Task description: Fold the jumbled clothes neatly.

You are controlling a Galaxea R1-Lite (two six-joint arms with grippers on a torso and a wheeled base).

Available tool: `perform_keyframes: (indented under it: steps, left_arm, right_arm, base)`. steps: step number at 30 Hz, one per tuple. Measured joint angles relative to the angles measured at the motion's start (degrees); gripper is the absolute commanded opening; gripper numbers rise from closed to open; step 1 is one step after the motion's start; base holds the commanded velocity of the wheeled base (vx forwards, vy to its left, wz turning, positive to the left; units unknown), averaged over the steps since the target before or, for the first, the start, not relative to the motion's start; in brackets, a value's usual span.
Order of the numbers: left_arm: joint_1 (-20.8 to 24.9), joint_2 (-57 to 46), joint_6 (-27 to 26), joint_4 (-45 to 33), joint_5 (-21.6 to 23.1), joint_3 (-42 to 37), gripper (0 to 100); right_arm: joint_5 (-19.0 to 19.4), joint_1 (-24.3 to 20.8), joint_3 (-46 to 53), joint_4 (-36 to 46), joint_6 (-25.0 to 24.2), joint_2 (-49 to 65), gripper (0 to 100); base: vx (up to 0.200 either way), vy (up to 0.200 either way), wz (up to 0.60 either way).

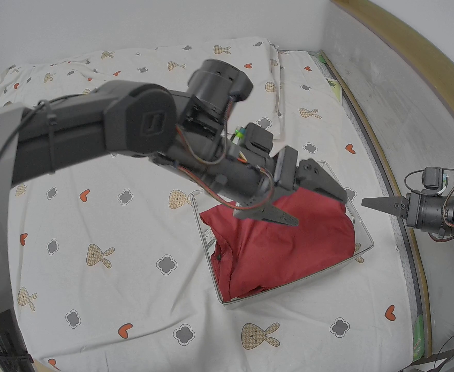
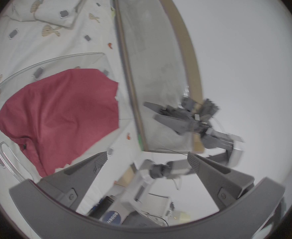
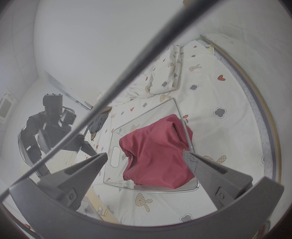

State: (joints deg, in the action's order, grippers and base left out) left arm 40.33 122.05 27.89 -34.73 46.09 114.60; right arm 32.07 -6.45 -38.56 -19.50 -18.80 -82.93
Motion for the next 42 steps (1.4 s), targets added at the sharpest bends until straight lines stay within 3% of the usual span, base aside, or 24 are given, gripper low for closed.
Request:
perform_keyframes:
  steps: [5, 8, 11, 15, 24, 28, 34, 42]
  left_arm:
    - [-4.0, -5.0, -5.6, -1.2, 14.5, -0.2, 100]
    - [-6.5, -8.4, -10.1, -1.5, 18.1, -2.4, 100]
    - [-8.7, -12.2, -12.8, -1.4, 17.1, -7.5, 100]
    - [-11.3, -18.3, -15.7, -1.3, 8.5, -17.4, 100]
    - [-14.1, -35.7, -21.0, -1.2, -24.1, -40.5, 100]
    - [-14.4, -46.4, -21.2, -2.0, -33.7, -51.6, 100]
    - [-16.1, -62.2, -20.4, -3.4, -41.8, -65.6, 100]
    - [-21.7, -84.8, -19.7, -4.3, -47.5, -80.1, 100]
  right_arm:
    - [0.0, 4.4, 0.1, -0.2, 3.0, -0.1, 100]
    - [0.1, 6.5, 0.3, -0.2, 5.0, -1.1, 100]
    - [0.2, 8.0, 0.7, -0.2, 6.5, -1.6, 100]
    - [0.2, 9.1, 2.2, 0.2, 7.9, 0.5, 100]
    - [0.1, 11.7, 9.6, 5.7, 13.3, 15.3, 100]
    - [0.1, 13.5, 15.9, 8.8, 16.8, 25.4, 100]
    - [0.2, 15.3, 24.0, 11.5, 20.5, 38.9, 100]
    - [0.2, 16.6, 31.4, 14.2, 23.6, 54.7, 100]
  base:
    - [0.0, 0.0, 0.0]
    - [0.0, 0.0, 0.0]
    - [0.0, 0.0, 0.0]
    - [0.0, 0.0, 0.0]
    - [0.0, 0.0, 0.0]
    - [0.0, 0.0, 0.0]
    - [0.0, 0.0, 0.0]
    - [0.0, 0.0, 0.0]
